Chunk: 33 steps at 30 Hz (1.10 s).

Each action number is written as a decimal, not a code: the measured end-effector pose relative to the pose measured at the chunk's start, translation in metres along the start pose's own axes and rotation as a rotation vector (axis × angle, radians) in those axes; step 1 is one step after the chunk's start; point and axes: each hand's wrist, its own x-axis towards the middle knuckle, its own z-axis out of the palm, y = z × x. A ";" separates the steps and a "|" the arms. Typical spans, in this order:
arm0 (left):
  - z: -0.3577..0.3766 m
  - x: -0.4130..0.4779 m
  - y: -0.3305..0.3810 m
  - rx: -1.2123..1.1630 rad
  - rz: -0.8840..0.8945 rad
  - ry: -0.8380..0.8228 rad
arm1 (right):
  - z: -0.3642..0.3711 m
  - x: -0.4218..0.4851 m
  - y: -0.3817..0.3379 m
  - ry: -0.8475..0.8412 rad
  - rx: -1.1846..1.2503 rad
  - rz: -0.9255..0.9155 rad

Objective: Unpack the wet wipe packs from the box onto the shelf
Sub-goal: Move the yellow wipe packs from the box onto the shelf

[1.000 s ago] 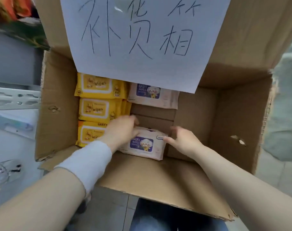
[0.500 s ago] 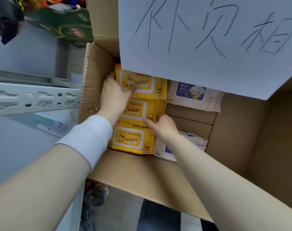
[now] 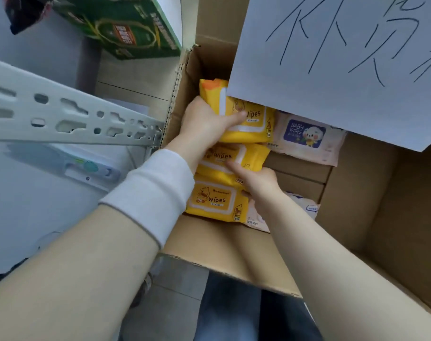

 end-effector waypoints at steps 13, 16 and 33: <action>-0.068 -0.230 -0.066 -0.558 0.048 0.056 | -0.124 -0.172 0.059 -0.161 -0.094 -0.138; -0.095 -0.321 -0.074 -0.610 0.133 0.126 | -0.146 -0.234 0.076 -0.242 -0.189 -0.245; -0.283 -0.792 -0.193 -0.890 0.400 0.900 | -0.027 -0.601 0.125 -1.045 -0.641 -0.633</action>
